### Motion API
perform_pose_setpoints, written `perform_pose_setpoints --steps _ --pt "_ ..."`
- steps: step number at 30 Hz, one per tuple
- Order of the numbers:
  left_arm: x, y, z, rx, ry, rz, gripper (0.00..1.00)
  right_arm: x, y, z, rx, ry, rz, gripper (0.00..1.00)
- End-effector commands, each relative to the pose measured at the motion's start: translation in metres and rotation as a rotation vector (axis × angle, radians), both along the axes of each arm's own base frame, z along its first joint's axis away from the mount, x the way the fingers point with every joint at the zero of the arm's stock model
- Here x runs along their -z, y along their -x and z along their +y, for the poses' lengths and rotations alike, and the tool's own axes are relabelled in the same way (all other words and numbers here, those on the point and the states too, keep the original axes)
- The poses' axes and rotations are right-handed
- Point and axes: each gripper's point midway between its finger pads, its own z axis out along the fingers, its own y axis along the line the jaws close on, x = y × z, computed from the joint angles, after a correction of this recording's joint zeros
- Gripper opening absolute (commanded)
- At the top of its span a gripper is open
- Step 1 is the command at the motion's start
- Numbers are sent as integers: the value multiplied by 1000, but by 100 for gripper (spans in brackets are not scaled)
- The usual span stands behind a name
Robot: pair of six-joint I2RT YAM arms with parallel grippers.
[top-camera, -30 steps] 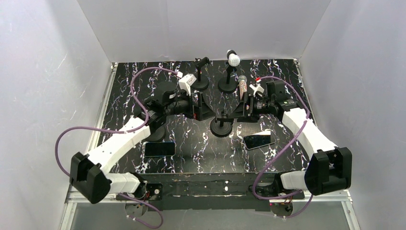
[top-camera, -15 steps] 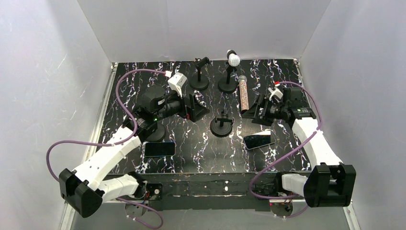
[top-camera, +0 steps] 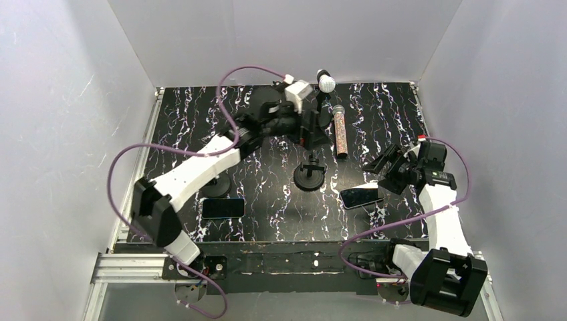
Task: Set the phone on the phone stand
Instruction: Pick up the phone at the center of the board.
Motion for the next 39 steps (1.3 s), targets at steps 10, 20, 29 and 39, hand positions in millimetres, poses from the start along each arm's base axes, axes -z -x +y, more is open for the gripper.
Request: perform_pose_setpoints --steps 10,20,29,39 --pt "76 49 -127 284 -297 -77 98 42 17 -64 282 71 80 90" --pt "145 57 -156 323 -465 -189 98 63 21 -104 474 -47 143 88" --pt "205 60 -171 357 -578 -213 98 75 20 -104 466 -176 160 88" --pt "255 45 -172 315 -703 -244 98 70 16 -100 436 -219 124 88"
